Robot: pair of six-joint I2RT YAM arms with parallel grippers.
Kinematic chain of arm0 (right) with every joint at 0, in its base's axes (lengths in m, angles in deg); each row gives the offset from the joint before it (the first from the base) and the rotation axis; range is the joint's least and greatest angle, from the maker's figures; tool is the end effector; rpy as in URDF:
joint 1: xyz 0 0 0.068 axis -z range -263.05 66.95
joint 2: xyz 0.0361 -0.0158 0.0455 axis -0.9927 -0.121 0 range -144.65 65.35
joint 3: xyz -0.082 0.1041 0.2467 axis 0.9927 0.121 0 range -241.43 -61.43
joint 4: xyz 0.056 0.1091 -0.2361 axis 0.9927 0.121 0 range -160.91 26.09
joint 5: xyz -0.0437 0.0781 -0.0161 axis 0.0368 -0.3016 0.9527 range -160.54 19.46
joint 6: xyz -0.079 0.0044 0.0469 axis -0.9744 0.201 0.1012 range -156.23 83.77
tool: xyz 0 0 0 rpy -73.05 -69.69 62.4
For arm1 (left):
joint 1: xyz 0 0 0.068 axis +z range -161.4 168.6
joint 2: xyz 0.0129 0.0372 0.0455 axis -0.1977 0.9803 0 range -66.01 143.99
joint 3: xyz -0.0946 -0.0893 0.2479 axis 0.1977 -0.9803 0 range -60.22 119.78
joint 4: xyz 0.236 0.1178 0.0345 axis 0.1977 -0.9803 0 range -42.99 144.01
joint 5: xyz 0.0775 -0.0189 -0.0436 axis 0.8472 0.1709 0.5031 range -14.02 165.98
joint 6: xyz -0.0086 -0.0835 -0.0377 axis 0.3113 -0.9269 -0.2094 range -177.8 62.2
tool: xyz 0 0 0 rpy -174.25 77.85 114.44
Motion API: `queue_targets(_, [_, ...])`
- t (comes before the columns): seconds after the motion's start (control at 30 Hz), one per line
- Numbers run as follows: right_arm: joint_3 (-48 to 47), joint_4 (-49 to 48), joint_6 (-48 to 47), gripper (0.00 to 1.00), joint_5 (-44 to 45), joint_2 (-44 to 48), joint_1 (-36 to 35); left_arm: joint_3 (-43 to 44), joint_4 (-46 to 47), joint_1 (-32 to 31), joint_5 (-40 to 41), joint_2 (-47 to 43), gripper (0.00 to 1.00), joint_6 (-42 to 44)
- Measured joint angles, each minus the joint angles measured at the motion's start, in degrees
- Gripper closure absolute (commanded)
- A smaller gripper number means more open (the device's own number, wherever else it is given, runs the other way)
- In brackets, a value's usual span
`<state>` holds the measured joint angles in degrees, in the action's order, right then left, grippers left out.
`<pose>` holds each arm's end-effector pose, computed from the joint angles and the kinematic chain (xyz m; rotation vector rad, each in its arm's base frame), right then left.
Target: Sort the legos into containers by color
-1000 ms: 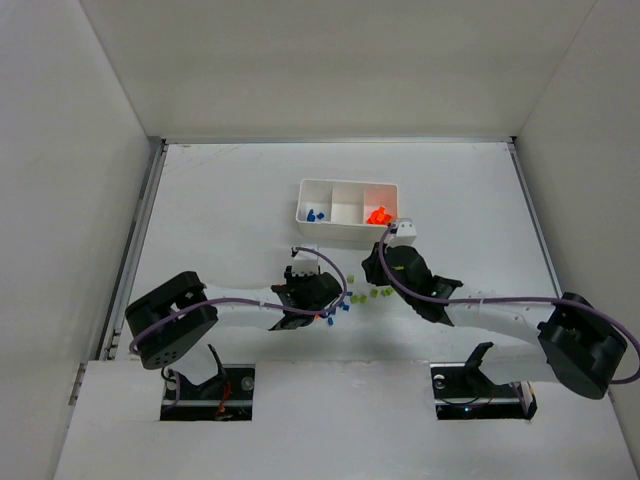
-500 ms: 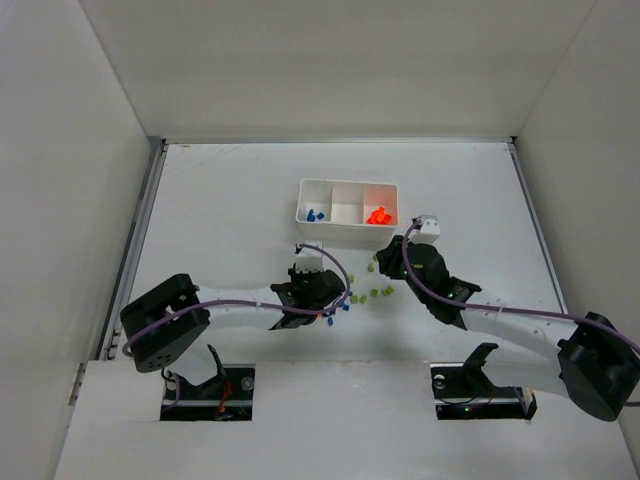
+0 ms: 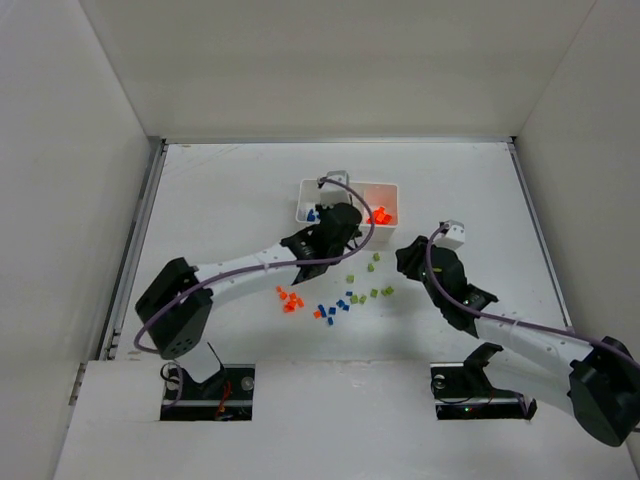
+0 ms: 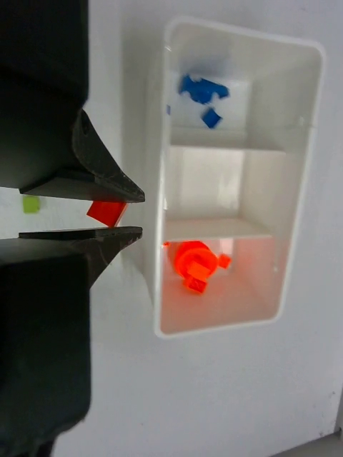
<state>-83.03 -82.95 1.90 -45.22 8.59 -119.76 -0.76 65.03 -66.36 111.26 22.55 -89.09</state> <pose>0.2190 0.1192 0.1874 0.3114 1.9331 0.4317 0.2660 -0.2960 0.2718 -0.0374 1.8530 -0.4765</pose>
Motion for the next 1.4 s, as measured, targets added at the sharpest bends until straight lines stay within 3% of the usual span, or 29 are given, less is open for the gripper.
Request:
queue_targets(0.23, [1.11,0.44,0.76,0.58,0.35,2.82,0.0,18.4,4.59,3.21,-6.25,19.28,0.87,4.92])
queue_targets(0.37, [1.2,1.53,1.16,0.58,1.05,5.2,-0.46,24.76,4.52,4.96,-9.14,27.5,0.78,5.2])
queue_targets(0.47, [1.62,1.64,1.38,0.58,1.68,6.45,-1.86,26.97,3.78,6.01,-10.91,30.36,0.66,5.29])
queue_targets(0.57, [1.62,1.75,1.29,0.58,2.12,5.57,-4.68,27.34,3.45,6.67,-11.69,30.62,0.62,5.27])
queue_targets(0.7, [1.01,1.77,0.42,0.72,2.71,0.52,-11.61,27.19,3.74,6.78,-12.57,29.73,0.62,5.35])
queue_targets(0.8, [-0.28,1.79,-0.42,0.76,2.51,-3.74,-17.31,22.77,4.85,7.02,-12.98,25.66,0.63,5.35])
queue_targets(1.0, [-5.25,1.55,-1.97,0.7,0.87,-11.61,-28.28,6.23,7.34,10.23,-12.52,8.87,0.64,5.05])
queue_targets(1.13, [-9.03,1.53,-2.95,0.63,-0.94,-17.88,-31.17,-5.25,9.16,12.39,-10.64,-2.56,0.64,3.96])
queue_targets(1.23, [-10.8,1.7,-3.61,0.51,-2.58,-21.57,-32.39,-14.56,9.25,11.91,-9.38,-10.8,0.64,3.28])
queue_targets(1.4, [-12.35,3.87,-3.61,0.49,-4.63,-24.74,-34.03,-25.0,4.28,10.4,-6.82,-23.26,0.64,1.22])
